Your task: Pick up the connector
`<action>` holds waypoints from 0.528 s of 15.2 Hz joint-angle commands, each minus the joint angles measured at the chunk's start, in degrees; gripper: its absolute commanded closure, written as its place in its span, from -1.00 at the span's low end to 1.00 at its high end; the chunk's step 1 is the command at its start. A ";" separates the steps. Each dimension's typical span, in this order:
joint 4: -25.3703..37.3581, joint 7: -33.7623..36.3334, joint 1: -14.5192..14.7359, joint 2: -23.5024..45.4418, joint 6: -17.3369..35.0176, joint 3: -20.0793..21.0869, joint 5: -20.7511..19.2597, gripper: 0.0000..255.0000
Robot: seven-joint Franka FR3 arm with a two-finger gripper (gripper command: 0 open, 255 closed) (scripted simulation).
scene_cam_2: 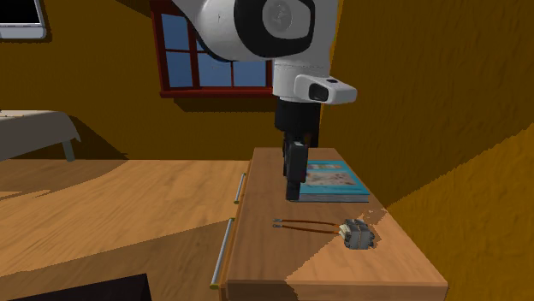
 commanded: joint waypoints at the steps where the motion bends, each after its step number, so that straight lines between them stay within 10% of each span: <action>1: 3.28 2.42 1.05 4.60 1.09 0.11 -1.46 -1.00; 8: 18.48 8.05 4.84 20.84 1.34 -1.32 -5.54 -1.00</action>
